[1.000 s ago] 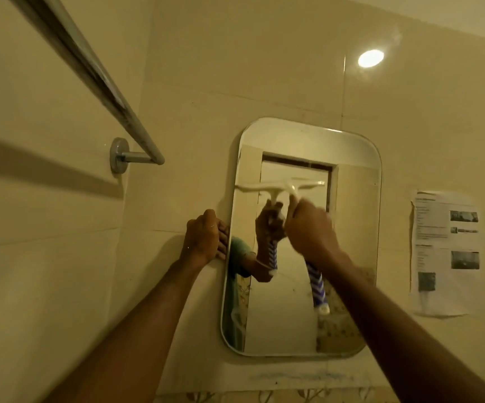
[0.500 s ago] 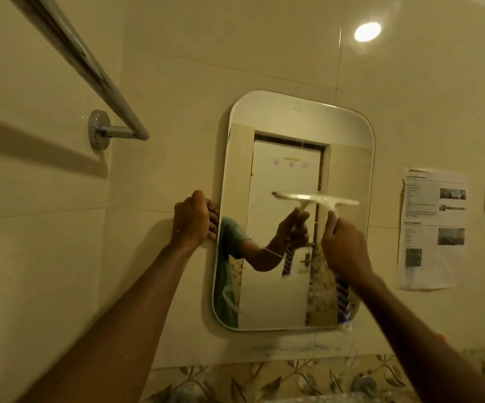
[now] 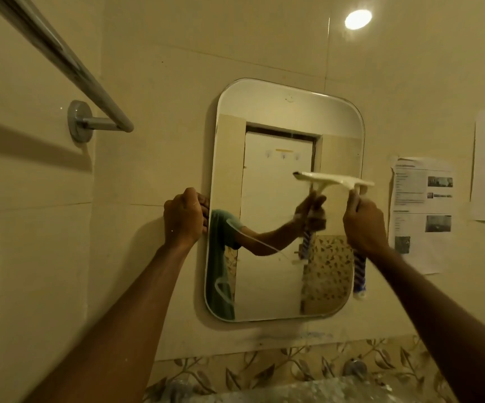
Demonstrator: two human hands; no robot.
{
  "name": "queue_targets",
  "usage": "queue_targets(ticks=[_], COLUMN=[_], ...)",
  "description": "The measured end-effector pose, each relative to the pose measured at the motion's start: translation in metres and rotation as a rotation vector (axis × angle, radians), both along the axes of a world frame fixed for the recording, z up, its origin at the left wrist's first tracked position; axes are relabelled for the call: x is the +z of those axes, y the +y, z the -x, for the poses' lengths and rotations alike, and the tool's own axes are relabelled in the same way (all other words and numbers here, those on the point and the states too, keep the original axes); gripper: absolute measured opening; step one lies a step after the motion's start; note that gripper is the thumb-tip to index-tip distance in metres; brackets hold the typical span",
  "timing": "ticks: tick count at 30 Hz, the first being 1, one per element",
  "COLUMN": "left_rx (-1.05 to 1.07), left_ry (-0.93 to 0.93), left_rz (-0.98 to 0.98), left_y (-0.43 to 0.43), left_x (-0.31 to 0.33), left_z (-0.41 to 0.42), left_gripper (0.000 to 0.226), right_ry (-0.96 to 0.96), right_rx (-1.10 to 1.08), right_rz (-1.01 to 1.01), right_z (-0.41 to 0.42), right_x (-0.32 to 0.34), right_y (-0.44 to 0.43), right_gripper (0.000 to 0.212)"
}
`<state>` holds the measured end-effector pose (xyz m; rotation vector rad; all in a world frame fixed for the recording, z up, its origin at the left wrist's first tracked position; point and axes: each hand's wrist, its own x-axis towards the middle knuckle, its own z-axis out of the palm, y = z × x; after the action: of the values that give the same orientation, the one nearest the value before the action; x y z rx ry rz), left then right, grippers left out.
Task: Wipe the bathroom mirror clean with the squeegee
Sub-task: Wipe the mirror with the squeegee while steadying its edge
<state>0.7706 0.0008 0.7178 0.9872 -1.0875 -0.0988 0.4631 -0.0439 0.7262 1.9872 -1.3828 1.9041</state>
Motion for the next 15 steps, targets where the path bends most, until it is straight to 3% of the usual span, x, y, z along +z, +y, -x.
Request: queue_targets(ticks=[4, 6, 15], left_rx=[0.007, 0.014, -0.024], left_ry=[0.006, 0.007, 0.018], left_rz=[-0.007, -0.012, -0.008], left_y=[-0.003, -0.003, 0.001], left_x=[-0.001, -0.001, -0.001], left_z=[-0.001, -0.002, 0.0], left_gripper=[0.067, 0.067, 0.057], right_ry=[0.006, 0.036, 0.021], right_rx=[0.031, 0.014, 0.05], right_rz=[-0.082, -0.133, 0.037], right_z=[-0.008, -0.006, -0.026], right_x=[-0.098, -0.117, 0.012], right_y=[0.01, 0.018, 0.011], right_gripper=[0.038, 0.04, 0.048])
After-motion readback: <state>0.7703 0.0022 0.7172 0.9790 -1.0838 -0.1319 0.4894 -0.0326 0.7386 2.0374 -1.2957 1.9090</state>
